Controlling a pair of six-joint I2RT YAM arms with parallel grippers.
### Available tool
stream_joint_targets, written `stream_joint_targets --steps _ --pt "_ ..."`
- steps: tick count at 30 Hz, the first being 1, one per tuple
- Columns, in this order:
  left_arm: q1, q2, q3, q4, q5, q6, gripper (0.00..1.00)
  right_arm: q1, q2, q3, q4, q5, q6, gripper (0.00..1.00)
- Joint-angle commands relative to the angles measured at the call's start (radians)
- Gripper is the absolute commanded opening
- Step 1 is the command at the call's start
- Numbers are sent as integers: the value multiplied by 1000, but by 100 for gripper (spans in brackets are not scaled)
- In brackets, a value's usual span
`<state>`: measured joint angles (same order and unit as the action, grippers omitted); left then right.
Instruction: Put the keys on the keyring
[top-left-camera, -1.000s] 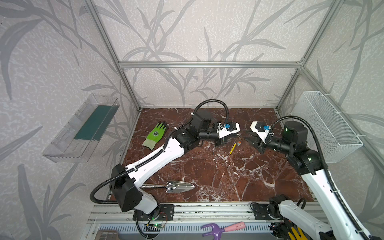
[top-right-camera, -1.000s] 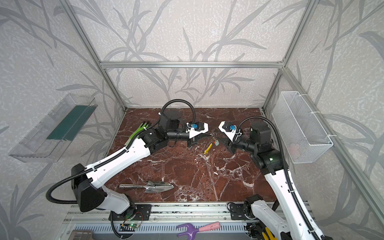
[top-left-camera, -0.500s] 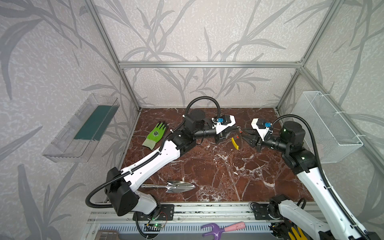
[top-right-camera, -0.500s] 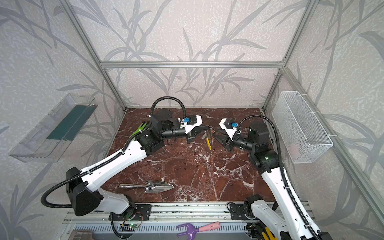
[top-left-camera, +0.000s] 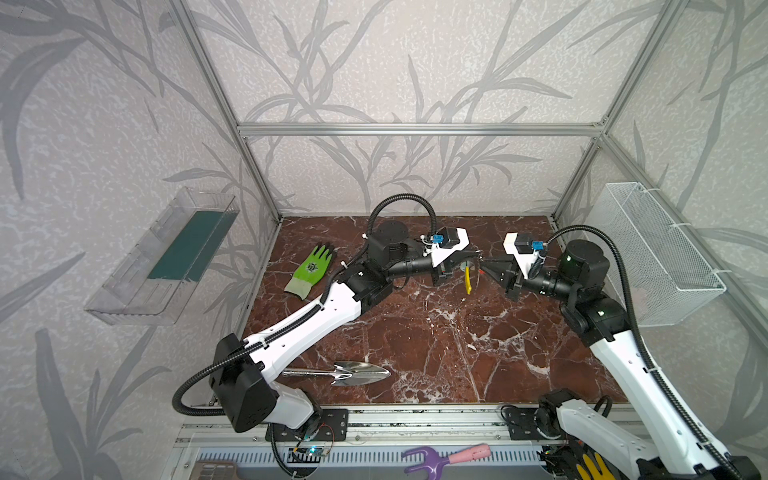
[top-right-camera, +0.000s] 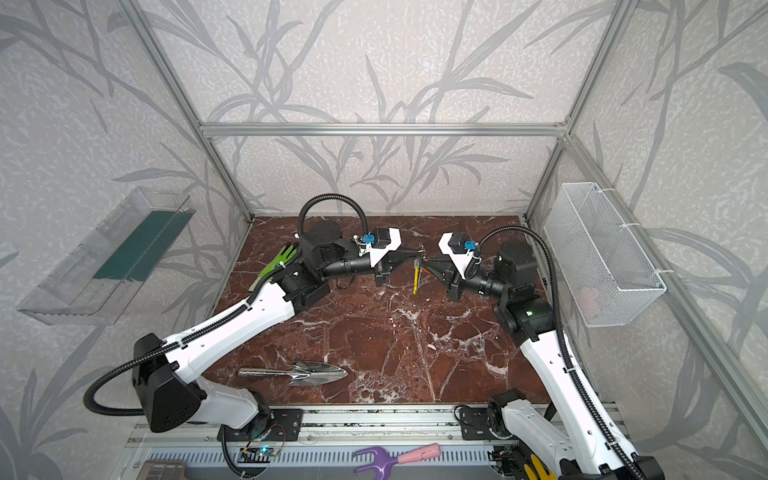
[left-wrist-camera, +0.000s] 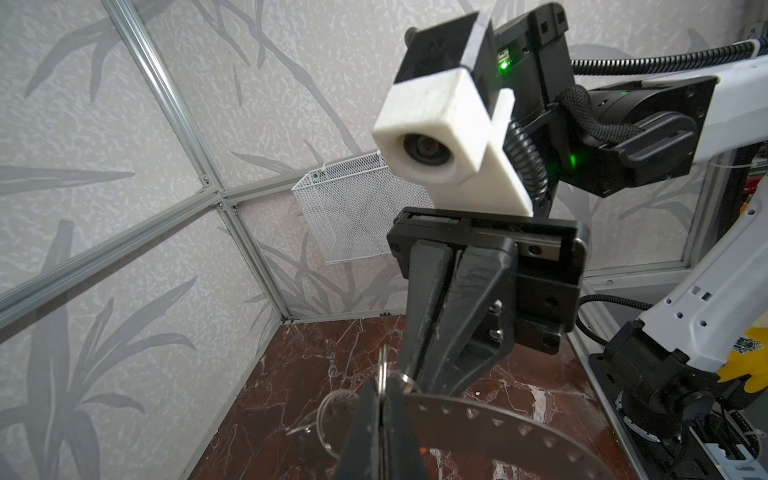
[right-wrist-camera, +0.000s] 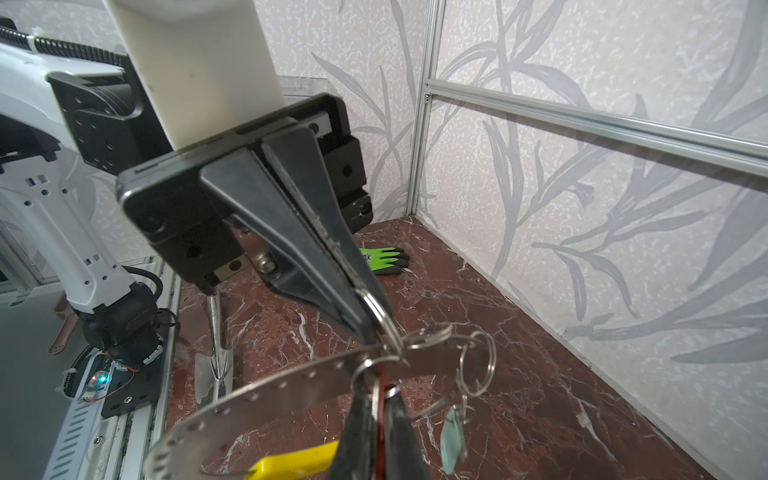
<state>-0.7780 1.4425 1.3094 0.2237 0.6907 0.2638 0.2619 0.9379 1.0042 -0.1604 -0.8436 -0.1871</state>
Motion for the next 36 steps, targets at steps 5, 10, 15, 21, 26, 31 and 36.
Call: stream_joint_targets --steps 5,10,15,21,26,31,36 --pt "0 -27 -23 120 46 -47 0 5 12 1 9 -28 2 0" --pt "0 -27 -18 80 86 -22 0 7 30 56 -101 -11 -67 0" --pt "-1 -30 4 -37 107 43 0 7 42 120 -216 9 -140 0" --pt "0 -34 25 -147 91 116 0 7 26 153 -264 35 -180 0" --pt "0 -32 38 -194 77 148 0 7 24 173 -306 50 -210 0" --pt "0 -32 62 -289 41 215 0 7 19 186 -335 61 -233 0" --pt "-1 -31 73 -339 30 243 0 7 24 197 -360 65 -255 0"
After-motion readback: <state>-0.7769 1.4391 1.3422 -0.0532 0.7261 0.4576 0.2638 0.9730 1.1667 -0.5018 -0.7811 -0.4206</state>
